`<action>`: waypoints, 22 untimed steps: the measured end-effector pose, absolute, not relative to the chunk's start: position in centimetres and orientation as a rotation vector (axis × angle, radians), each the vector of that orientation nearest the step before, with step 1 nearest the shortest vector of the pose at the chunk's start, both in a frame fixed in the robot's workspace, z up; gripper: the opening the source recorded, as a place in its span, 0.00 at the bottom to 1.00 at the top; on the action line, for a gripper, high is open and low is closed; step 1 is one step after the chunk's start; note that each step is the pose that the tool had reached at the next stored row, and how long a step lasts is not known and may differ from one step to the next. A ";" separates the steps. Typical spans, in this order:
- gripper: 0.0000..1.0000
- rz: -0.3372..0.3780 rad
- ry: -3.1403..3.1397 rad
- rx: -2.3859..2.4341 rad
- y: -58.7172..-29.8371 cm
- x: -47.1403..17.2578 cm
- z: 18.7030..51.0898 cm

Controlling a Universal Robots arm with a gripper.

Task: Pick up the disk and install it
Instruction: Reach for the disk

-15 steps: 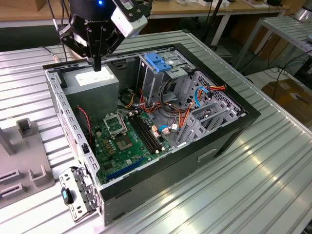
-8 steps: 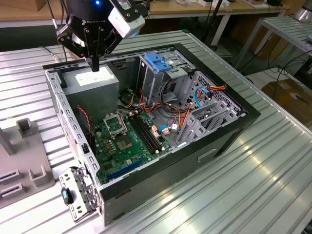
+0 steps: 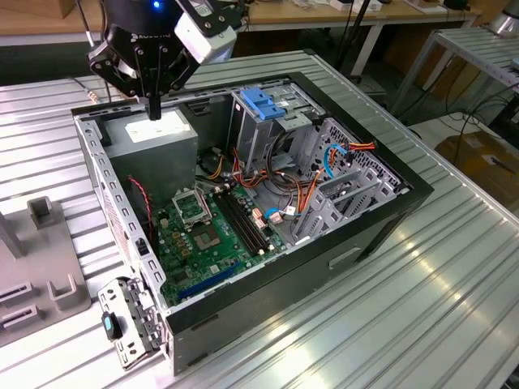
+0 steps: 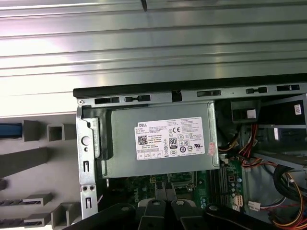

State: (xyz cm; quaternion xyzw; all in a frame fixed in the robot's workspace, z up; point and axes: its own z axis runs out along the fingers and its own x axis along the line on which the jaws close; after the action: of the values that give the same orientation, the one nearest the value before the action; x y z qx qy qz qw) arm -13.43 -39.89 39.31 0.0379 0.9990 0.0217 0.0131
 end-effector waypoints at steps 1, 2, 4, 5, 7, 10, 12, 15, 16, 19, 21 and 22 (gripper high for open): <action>0.11 0.068 3.112 0.118 -39.9 -13.5 39.3; 0.11 0.068 3.112 0.118 -39.9 -13.5 39.3; 0.11 0.068 3.112 0.118 -39.9 -13.7 39.3; 0.11 0.068 3.113 0.118 -39.9 -13.7 39.3; 0.11 0.068 3.112 0.118 -39.9 -13.8 39.3; 0.11 0.068 3.113 0.118 -39.9 -14.0 39.3; 0.11 0.068 3.113 0.118 -39.9 -14.1 39.3; 0.11 0.068 3.112 0.118 -39.9 -14.3 39.3; 0.11 0.068 3.112 0.118 -39.9 -14.4 39.3; 0.11 0.068 3.112 0.118 -39.9 -14.5 39.3; 0.11 0.068 3.112 0.118 -39.9 -14.5 39.3; 0.11 0.068 3.112 0.118 -39.9 -14.6 39.3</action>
State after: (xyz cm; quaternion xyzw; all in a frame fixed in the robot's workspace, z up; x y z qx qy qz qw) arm -14.57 -39.89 39.28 0.0379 0.9990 0.0217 0.0131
